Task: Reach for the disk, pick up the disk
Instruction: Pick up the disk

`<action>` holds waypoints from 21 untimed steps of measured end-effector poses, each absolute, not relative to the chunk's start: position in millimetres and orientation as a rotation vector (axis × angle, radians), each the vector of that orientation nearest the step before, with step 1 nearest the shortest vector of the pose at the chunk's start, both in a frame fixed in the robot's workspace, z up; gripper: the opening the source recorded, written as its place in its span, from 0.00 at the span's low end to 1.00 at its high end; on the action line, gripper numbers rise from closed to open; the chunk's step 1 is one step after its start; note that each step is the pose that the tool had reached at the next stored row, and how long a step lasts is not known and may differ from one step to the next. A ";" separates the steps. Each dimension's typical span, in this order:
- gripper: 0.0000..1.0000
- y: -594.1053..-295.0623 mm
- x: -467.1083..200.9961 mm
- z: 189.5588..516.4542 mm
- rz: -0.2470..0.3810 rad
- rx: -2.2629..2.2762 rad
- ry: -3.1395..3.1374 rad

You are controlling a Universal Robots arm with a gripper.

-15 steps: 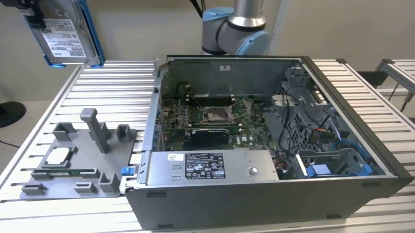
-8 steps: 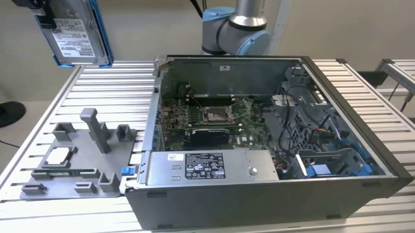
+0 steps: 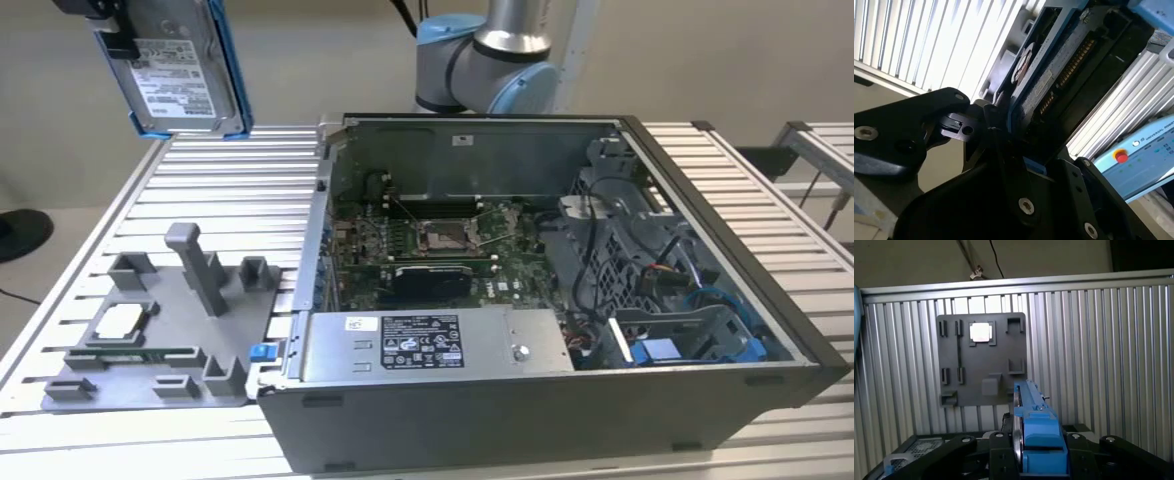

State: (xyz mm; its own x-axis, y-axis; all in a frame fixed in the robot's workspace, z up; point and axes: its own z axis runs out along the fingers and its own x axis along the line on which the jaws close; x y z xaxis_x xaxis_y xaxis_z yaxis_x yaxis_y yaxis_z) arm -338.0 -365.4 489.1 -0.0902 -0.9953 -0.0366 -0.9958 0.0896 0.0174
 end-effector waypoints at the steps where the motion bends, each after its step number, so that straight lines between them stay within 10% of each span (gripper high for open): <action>1: 0.00 -365.4 -335.6 489.1 0.059 -2.109 2.308; 21: 0.00 -365.4 -280.2 489.1 0.061 -2.110 2.309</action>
